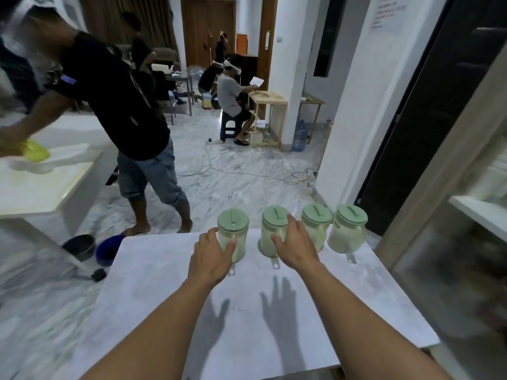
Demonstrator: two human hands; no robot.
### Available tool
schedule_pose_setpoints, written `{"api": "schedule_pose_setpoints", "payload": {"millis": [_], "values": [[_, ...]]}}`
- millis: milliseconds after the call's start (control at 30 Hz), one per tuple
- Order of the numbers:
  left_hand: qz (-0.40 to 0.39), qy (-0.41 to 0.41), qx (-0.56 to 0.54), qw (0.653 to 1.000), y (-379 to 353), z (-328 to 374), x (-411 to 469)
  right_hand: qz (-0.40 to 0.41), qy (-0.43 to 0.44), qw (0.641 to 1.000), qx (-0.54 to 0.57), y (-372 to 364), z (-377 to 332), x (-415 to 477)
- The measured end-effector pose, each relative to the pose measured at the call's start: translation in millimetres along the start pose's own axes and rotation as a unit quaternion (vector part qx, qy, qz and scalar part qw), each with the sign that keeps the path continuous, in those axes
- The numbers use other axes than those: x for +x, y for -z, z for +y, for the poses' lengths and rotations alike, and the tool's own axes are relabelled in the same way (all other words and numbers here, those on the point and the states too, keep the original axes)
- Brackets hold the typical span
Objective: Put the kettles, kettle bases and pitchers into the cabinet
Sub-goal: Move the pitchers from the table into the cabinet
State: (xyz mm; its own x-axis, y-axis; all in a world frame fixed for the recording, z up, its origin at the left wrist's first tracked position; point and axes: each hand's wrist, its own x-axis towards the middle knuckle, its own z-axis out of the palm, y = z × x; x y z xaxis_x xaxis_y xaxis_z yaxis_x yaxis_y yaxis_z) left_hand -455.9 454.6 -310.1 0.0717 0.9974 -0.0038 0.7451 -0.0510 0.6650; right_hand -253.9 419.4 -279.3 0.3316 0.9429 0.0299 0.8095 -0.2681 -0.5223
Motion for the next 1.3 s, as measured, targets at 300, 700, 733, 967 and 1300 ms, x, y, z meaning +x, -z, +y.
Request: {"api": "schedule_pose_setpoints", "payload": {"millis": [300, 700, 733, 967, 1300], "values": [[-0.022, 0.14, -0.132, 0.981, -72.4, -18.5, 58.4, 0.005, -0.123, 0.981, 0.147, -68.5, 51.3, 74.5], [-0.006, 0.18, -0.209, 0.961, -120.6, -27.6, 90.7, -0.027, -0.218, 0.925, 0.311, -125.4, 78.9, 110.0], [-0.003, 0.173, -0.205, 0.963, -122.2, -26.7, 93.1, -0.034, -0.219, 0.921, 0.319, -128.6, 79.7, 110.6], [0.044, 0.129, -0.188, 0.973, -113.8, -19.1, 100.9, -0.005, -0.199, 0.929, 0.31, -128.7, 79.8, 108.9], [0.081, 0.016, -0.202, 0.976, -38.2, 25.0, 110.8, 0.073, -0.165, 0.92, 0.347, -69.9, 40.4, 92.5]]}}
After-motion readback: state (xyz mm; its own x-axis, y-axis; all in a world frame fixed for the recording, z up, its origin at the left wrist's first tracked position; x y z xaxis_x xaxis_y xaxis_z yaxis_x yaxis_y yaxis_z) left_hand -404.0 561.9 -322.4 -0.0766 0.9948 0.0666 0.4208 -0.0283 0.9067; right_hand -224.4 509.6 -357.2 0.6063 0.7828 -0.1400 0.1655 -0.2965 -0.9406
